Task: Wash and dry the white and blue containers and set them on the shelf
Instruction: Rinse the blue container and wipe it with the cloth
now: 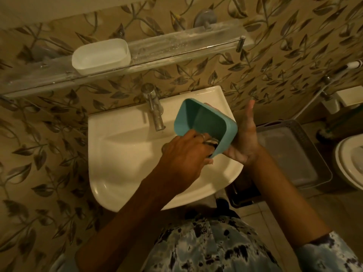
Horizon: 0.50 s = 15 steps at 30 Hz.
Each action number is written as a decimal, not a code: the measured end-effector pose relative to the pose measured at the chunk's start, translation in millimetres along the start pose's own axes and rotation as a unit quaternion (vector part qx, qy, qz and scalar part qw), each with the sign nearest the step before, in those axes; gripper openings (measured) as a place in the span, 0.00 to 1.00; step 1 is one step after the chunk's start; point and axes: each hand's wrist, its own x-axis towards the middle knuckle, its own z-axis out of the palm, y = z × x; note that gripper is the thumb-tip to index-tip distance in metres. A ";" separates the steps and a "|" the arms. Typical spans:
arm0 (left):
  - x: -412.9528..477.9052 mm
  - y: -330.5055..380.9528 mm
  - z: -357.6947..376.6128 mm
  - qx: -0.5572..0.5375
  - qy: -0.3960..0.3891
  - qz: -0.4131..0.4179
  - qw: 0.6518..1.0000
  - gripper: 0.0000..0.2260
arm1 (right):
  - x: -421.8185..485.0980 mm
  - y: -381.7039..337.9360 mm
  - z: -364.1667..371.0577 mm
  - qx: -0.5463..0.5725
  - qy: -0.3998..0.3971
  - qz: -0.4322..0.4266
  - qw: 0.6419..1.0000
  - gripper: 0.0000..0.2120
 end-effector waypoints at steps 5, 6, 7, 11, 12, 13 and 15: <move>-8.7 -1.9 9.1 -0.005 0.003 0.022 1.000 0.18 | 1.3 6.5 2.6 0.024 0.043 -0.028 0.998 0.46; -10.7 -2.5 10.5 -0.053 0.023 0.018 0.998 0.19 | 3.2 9.6 3.0 0.023 0.053 -0.045 0.997 0.43; -12.0 -2.4 11.5 -0.123 0.041 0.006 0.992 0.19 | 3.4 11.8 4.3 0.023 0.063 -0.062 0.996 0.39; -10.0 -0.5 7.3 -0.397 0.005 -0.074 0.915 0.25 | 7.3 18.4 5.5 -0.034 0.092 -0.106 0.989 0.28; -8.4 -1.7 5.4 -0.454 -0.003 -0.084 0.887 0.26 | 8.1 20.0 4.8 -0.046 0.097 -0.111 0.988 0.28; -6.9 -4.0 2.6 -0.508 -0.008 -0.096 0.856 0.26 | 8.5 21.8 4.7 -0.047 0.098 -0.110 0.988 0.28; -5.6 -8.4 -2.7 -0.609 -0.012 -0.132 0.782 0.25 | 9.7 25.2 2.3 -0.042 0.091 -0.109 0.989 0.29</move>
